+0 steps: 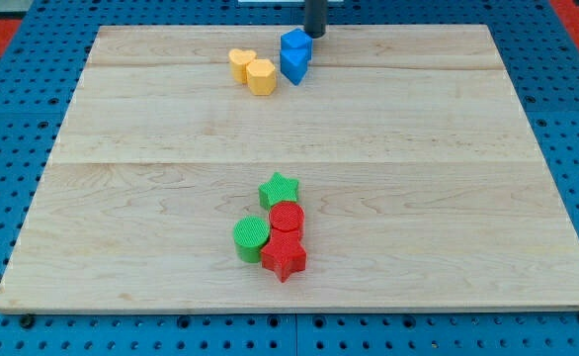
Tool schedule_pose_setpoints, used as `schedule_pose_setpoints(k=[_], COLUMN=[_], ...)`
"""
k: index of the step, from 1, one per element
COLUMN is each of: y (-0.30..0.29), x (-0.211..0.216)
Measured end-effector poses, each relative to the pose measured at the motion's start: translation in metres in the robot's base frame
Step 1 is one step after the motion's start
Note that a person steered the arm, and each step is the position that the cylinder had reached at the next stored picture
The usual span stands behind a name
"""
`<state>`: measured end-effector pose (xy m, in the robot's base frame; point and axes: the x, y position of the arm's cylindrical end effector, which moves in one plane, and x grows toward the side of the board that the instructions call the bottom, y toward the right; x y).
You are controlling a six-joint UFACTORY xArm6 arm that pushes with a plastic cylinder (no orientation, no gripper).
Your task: Move the blue cube to the top right of the blue triangle
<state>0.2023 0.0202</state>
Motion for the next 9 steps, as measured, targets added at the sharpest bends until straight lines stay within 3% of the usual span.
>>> schedule_pose_setpoints(k=[4, 6, 7, 8, 9], y=[-0.075, -0.032, -0.013, -0.035, -0.058], x=[0.009, 0.048, 0.034, 0.038, 0.013])
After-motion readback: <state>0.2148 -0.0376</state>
